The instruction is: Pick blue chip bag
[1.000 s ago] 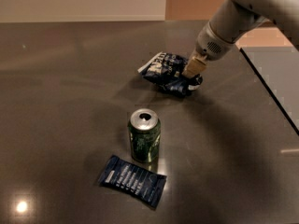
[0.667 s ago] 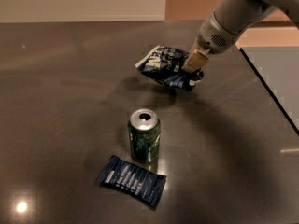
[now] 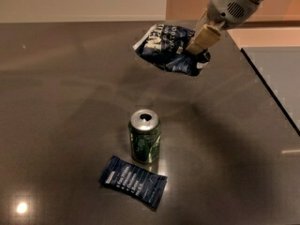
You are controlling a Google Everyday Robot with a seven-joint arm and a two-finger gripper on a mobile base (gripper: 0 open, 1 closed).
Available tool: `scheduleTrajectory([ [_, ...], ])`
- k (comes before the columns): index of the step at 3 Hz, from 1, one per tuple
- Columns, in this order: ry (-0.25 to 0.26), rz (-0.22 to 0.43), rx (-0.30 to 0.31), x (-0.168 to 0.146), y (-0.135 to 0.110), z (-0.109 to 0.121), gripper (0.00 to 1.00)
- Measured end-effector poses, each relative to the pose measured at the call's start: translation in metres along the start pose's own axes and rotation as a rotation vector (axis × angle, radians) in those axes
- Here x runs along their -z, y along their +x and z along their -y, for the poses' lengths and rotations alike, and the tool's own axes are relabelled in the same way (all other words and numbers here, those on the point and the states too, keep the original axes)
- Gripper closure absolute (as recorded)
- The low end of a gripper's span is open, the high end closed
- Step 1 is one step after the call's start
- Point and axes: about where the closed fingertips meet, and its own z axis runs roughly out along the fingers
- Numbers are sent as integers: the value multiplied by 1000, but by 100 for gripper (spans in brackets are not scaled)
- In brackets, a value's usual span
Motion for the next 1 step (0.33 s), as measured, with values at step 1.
scheduleTrajectory([
  [1,0,0,0,0,0,0,100],
])
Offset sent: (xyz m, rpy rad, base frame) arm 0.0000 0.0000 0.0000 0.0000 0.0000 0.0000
